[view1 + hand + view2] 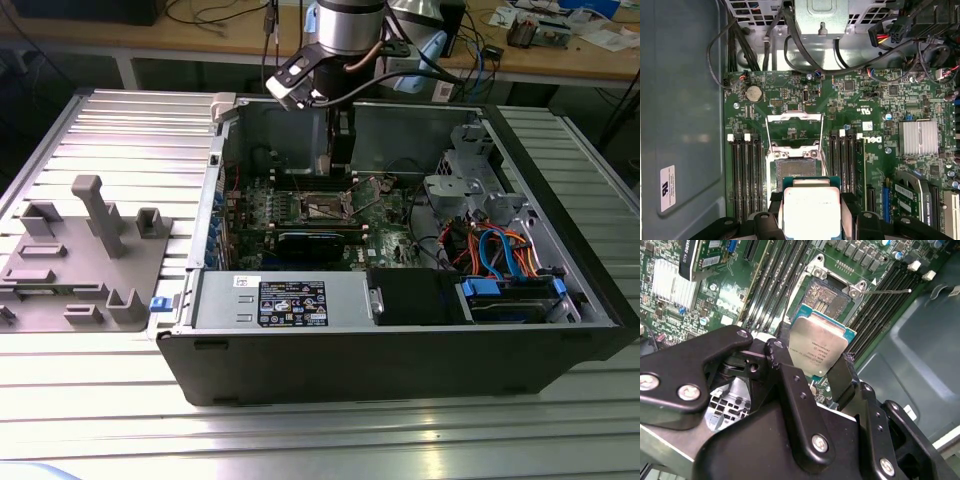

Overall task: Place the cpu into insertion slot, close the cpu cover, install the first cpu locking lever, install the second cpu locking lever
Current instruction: 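Place the cpu into insertion slot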

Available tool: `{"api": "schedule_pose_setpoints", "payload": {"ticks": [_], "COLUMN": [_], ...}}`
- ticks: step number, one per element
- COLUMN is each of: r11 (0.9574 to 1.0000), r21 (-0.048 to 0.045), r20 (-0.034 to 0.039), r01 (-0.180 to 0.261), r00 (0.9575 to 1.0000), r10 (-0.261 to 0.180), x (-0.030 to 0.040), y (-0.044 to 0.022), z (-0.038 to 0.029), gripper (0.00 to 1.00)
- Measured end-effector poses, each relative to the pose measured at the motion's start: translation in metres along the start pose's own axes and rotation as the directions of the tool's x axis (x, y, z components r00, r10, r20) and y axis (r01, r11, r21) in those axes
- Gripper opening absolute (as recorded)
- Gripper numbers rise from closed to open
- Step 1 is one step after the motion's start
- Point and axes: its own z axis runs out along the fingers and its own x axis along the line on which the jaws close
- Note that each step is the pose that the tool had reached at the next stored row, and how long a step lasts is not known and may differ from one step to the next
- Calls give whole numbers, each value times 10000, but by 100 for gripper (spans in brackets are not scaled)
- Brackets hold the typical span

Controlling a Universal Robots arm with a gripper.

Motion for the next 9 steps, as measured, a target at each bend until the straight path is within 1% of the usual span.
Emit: {"api": "schedule_pose_setpoints", "payload": {"ticks": [7,9], "r11": [10000,9998], "r21": [-34,-44], "r20": [-2,-4], "r01": [52,203], "r00": [10000,9998], "r10": [-52,-203], "x": [3,3], "y": [0,0], "z": [22,27], "gripper": [54,54]}}
